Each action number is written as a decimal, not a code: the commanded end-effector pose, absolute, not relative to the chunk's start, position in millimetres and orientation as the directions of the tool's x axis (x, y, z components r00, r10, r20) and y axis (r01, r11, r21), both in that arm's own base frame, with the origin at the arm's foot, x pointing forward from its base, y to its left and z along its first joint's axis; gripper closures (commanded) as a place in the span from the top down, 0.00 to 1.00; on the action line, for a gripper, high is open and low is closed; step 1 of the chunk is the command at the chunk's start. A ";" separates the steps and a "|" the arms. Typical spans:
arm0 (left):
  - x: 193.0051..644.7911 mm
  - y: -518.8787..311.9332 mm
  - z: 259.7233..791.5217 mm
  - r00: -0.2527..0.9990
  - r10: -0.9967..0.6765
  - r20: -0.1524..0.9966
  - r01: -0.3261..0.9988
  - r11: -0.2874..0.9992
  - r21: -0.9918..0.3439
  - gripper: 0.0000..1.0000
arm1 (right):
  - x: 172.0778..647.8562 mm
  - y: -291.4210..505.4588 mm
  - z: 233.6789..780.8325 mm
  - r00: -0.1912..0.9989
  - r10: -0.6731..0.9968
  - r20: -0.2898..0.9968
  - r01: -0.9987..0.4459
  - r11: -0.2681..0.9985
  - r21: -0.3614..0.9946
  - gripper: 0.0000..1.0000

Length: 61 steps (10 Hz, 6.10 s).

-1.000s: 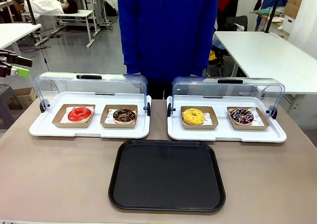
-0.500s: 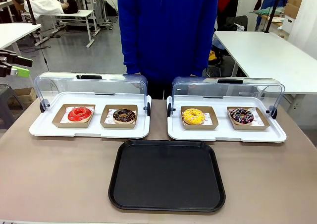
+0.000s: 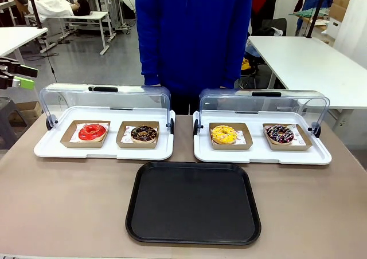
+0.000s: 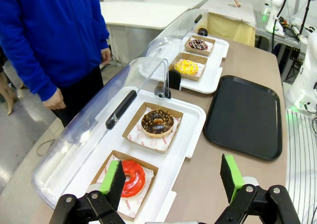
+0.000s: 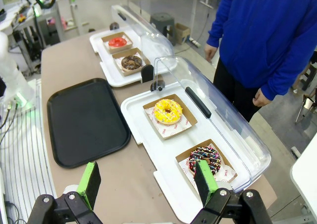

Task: Move the first donut from the left to the tray.
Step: Pick up the Paper togo box containing the Donut indicated by the person and place it on the Handle tray.

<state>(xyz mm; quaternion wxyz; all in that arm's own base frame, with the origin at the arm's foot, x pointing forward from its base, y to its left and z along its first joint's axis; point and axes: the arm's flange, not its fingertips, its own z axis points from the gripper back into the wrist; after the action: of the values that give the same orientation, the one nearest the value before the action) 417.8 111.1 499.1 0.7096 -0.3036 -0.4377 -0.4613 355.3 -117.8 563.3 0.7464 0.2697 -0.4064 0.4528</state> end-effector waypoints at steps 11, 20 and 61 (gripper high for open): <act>418.3 111.1 499.3 0.185 -0.384 0.904 0.923 0.383 -0.026 1.00 | 358.0 -117.6 564.0 0.230 0.450 0.863 -0.902 0.432 0.014 1.00; 418.3 111.1 499.3 0.185 -0.384 0.904 0.923 0.383 -0.026 1.00 | 358.0 -117.6 564.0 0.230 0.450 0.863 -0.902 0.432 0.014 1.00; 531.5 27.8 327.1 0.050 -0.987 0.153 0.983 0.075 0.168 1.00 | 358.0 -117.6 564.0 0.230 0.450 0.863 -0.902 0.432 0.014 1.00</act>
<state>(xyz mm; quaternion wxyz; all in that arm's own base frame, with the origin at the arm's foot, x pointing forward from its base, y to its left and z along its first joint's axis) 526.4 26.9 327.9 0.7284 0.0037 -0.1199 -0.6745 355.7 -118.4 562.9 0.7472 0.2694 -0.4056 0.4523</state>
